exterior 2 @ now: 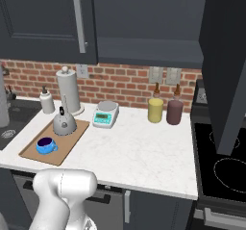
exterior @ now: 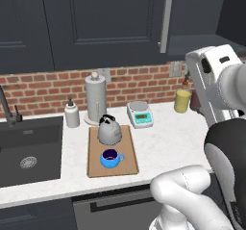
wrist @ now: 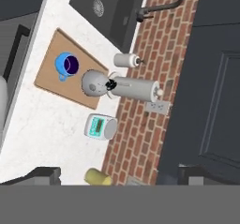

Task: Pick the kettle from the counter and place it on the tray. Then pick the mug from the cabinet and place it on the tray. Then close the cabinet doors.

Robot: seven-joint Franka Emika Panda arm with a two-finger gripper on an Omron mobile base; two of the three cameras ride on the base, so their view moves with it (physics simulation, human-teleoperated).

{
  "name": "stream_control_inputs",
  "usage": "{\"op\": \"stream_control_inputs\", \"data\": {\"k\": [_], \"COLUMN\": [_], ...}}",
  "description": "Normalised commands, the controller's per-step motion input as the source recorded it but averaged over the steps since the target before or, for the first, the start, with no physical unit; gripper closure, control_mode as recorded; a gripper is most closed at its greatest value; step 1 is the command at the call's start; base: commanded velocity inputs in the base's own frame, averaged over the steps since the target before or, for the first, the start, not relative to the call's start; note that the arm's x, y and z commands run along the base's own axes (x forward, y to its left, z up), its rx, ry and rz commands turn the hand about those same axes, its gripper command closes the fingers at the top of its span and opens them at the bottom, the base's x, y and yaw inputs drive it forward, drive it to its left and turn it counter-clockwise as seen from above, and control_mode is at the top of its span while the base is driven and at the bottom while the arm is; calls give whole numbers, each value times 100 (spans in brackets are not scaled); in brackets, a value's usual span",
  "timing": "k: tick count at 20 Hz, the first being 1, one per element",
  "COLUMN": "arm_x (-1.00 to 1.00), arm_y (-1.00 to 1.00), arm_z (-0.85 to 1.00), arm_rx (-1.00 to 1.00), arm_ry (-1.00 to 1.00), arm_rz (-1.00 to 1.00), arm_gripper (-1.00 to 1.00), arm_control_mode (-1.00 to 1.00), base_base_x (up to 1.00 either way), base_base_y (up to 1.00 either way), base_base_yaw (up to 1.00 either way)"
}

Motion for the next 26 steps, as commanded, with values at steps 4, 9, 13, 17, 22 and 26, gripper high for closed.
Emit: {"op": "stream_control_inputs", "data": {"k": [4, 9, 13, 17, 22, 26], "arm_x": [-30, -38, -27, -16, -2, 0], "arm_y": [-43, -53, -60, -73, -82, -87], "arm_z": [0, 11, 2, 0, 0, 0], "arm_rx": [0, 5, 4, 5, 12, 15], "arm_ry": [-1, -26, -23, -11, 0, 0], "arm_rz": [-7, -23, -32, -34, -38, -38], "arm_gripper": [-100, -100, -100, -100, -100, -100], "arm_control_mode": [-100, -100, -100, -100, -100, -100], "base_base_x": [0, 0, 0, 0, 0, 0], "base_base_y": [0, 0, 0, 0, 0, 0], "base_base_yaw": [0, 0, 0, 0, 0, 0]}}
